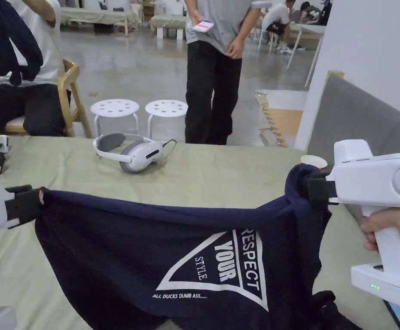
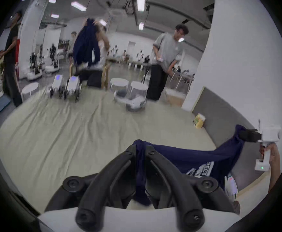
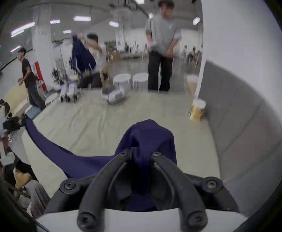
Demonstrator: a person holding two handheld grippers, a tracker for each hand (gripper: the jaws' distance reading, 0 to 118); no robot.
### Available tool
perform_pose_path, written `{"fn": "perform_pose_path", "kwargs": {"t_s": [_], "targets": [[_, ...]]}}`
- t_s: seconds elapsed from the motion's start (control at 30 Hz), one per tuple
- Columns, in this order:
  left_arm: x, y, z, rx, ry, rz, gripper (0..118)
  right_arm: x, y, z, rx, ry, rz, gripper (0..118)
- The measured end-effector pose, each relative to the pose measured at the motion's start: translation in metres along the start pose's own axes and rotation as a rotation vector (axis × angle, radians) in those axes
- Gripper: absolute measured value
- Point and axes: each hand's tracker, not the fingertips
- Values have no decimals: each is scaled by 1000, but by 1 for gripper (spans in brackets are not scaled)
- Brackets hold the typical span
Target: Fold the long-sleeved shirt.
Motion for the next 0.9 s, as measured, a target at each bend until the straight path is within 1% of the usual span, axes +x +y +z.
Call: {"fn": "perform_pose_path", "kwargs": {"t_s": [0.03,0.13,0.17,0.23,0.3,0.33,0.4,0.47,0.53,0.6,0.7,0.8,0.9], "targets": [[9,23,-2,35,-8,-21,14,0,15,15,46,-5,14,14],[37,94,-8,135,-17,-76,14,0,71,42,165,-65,69,14],[46,117,-10,155,-13,-99,14,1,90,48,195,-87,74,14],[65,168,-13,197,-6,-134,13,6,132,54,241,-125,61,14],[83,212,-15,240,22,-192,13,10,170,55,285,-146,45,14],[92,234,-18,265,29,-196,13,12,191,57,303,-149,33,14],[103,276,-18,296,30,-161,13,16,231,57,328,-152,4,14],[107,315,-22,306,36,-137,13,15,268,59,360,-171,-7,14],[116,348,-20,325,39,-135,13,13,305,64,396,-198,4,14],[122,375,-18,336,56,-136,13,10,336,70,432,-218,20,14],[125,401,-11,357,61,-88,13,9,370,76,483,-223,19,14],[125,419,-10,383,44,-50,13,10,402,78,517,-248,-4,14],[126,432,-10,391,49,-43,13,11,424,79,610,-262,-33,13]]}}
